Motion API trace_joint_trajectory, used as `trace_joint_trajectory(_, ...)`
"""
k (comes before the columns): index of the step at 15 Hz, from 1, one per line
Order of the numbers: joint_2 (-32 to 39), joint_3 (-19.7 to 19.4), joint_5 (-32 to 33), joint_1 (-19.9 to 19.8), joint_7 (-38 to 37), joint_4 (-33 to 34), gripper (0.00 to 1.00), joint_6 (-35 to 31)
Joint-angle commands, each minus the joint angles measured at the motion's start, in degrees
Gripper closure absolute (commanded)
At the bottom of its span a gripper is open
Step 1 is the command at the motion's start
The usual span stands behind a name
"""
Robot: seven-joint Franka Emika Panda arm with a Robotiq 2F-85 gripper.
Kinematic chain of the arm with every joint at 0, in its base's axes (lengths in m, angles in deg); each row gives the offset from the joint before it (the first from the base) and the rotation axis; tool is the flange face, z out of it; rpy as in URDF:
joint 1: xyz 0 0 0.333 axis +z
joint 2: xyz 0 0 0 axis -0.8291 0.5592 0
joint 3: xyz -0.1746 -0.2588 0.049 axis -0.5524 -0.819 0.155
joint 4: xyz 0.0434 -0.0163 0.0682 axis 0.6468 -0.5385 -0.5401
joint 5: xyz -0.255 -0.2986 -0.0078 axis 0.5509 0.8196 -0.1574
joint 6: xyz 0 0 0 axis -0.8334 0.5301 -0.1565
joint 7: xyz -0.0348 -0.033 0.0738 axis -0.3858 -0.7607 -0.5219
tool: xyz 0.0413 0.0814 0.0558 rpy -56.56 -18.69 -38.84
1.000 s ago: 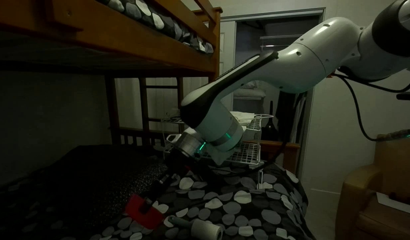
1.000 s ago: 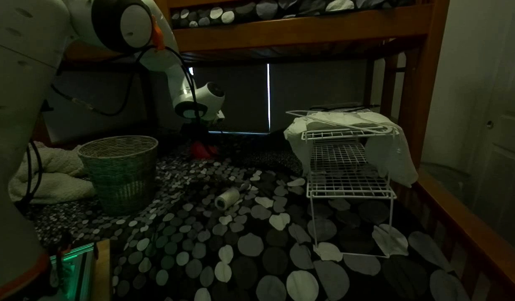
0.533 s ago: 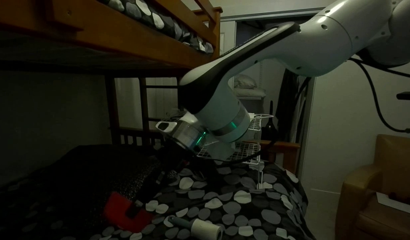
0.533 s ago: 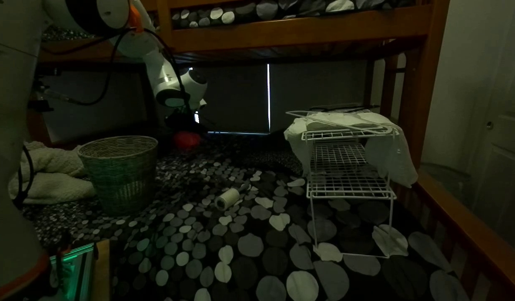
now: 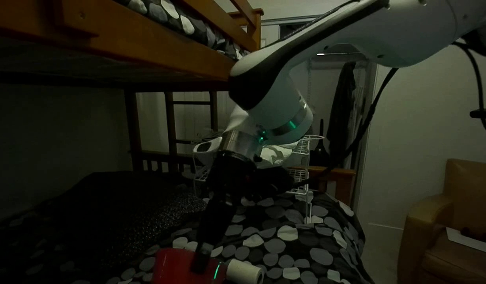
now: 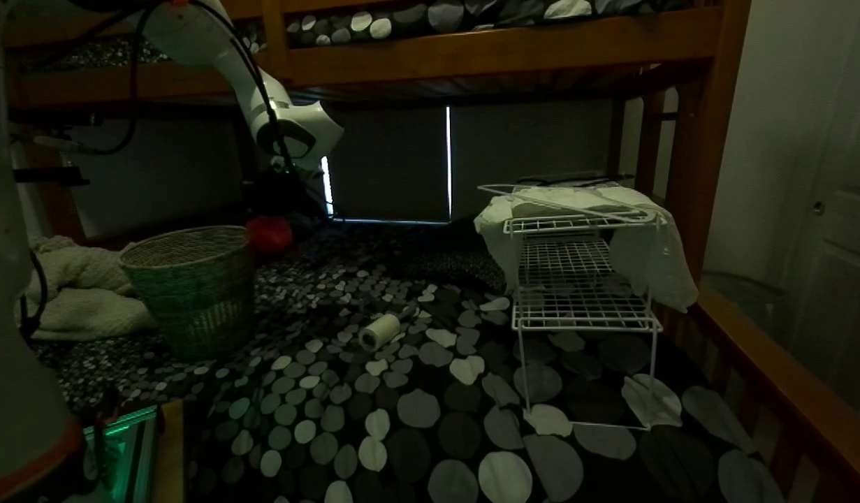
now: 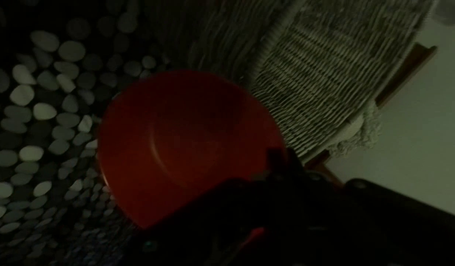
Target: Pick up the orange bowl from the bed and put it in the basket
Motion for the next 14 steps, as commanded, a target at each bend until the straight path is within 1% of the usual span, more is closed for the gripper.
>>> trace_joint_trajectory(1, -10.4, -5.2, -1.8, 3.8, -5.5, -5.9, 0.99, 7.5)
trace_joint_trajectory(2, -13.3, -6.5, -1.4, 4.9, -7.9, -7.1, 0.99, 7.4)
trace_joint_trajectory(3, -16.2, -7.8, -1.3, 6.0, -9.3, -8.6, 0.99, 4.3)
trace_joint_trajectory(4, -17.4, -9.3, -0.1, 6.9, -11.1, -8.8, 0.99, 3.9)
trace_joint_trajectory(5, -18.4, -10.6, 0.6, 8.0, -12.1, -8.8, 0.99, 2.2)
trace_joint_trajectory(7, -18.0, -12.6, 2.7, 9.7, -13.5, -7.8, 0.99, -3.3)
trace_joint_trajectory(8, -16.2, -13.0, 2.7, 10.5, -13.1, -6.1, 0.99, -6.9)
trace_joint_trajectory(10, -12.1, -14.6, -0.1, 11.8, -11.4, -2.5, 0.99, -8.8)
trace_joint_trajectory(12, -7.8, -15.7, -3.8, 12.8, -8.1, 1.5, 0.99, -8.4)
trace_joint_trajectory(14, -2.3, -15.6, -6.7, 13.4, -5.1, 6.6, 0.99, -5.6)
